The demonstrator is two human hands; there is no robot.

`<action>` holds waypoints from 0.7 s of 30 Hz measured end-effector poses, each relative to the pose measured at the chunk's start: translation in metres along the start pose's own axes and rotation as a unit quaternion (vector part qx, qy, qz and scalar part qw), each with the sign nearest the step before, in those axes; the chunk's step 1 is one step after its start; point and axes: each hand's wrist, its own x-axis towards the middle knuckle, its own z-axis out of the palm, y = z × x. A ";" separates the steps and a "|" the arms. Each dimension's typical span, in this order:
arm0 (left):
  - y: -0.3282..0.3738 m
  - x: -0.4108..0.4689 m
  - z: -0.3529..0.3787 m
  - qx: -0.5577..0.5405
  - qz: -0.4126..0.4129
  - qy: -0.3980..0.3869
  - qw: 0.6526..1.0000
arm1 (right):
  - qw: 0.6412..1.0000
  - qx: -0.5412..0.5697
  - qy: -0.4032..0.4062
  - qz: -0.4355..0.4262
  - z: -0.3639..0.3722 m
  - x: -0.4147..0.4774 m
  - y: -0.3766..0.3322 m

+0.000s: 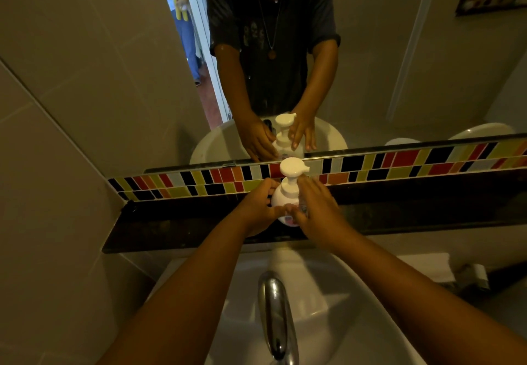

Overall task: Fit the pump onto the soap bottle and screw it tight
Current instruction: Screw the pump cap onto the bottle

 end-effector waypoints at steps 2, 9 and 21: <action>-0.001 0.000 0.001 0.002 0.004 0.004 1.000 | 1.000 -0.012 0.018 -0.013 0.001 -0.011 0.000; -0.001 0.000 -0.002 0.001 0.004 -0.001 1.000 | 0.999 -0.024 0.021 0.007 -0.010 0.003 -0.001; -0.007 -0.001 0.003 -0.022 0.010 0.022 0.999 | 0.992 0.094 0.040 0.075 0.002 0.013 -0.009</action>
